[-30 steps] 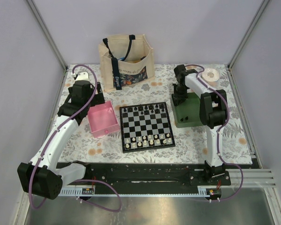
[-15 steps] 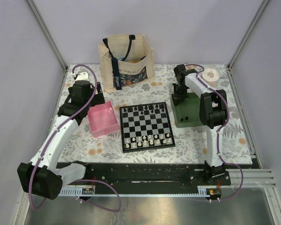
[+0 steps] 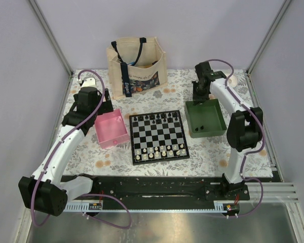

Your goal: Set up the chess pieces on the board

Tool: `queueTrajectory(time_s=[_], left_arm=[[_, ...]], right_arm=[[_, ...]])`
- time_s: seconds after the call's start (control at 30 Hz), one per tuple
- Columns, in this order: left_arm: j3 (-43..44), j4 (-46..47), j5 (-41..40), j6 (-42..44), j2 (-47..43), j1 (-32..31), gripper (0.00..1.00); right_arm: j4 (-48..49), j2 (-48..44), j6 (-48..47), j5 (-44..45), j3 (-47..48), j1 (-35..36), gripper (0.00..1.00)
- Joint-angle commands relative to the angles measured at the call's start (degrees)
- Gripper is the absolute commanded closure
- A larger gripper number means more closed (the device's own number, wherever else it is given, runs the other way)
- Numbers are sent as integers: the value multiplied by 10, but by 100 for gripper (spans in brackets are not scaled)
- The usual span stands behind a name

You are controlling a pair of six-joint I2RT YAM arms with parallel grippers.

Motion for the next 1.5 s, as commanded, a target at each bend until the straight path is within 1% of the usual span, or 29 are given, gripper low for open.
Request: queueTrajectory(time_s=[0.0,0.2,0.33,0.43,0.57,0.73,1.0,1.23,1.27,1.47], left_arm=[[13,16,6,5,-20,-1,1],[13,16,5,3,-23,-1,1],[12,16,-4,3,-28,-1,1],[11,16,-4,4,-29,-1,1],[11,15,-2,2,-31,-1,1],[11,16,0,2,-33,-1,1],[11,16,-3,2,-33,-1,1],[10,15,-2,2,-35,-1,1],[12,15,-2,2,-35,-1,1],[10,15,-7,2,-39,-1,1]], right_arm=[[3,-55,7,-6,15,27,100],[-12,-37,19,-14,59,125,100],[-15,4,30,-19,98,195,100],[-20,41,36,-39,130,229,100],[-34,94,36,-42,169,262,100],[-37,144,34,-44,203,282,100],[-60,199,28,-39,250,298,100],[-67,231,27,-24,276,300,100],[-69,235,26,-4,281,300,100],[-75,249,22,11,302,299,100]])
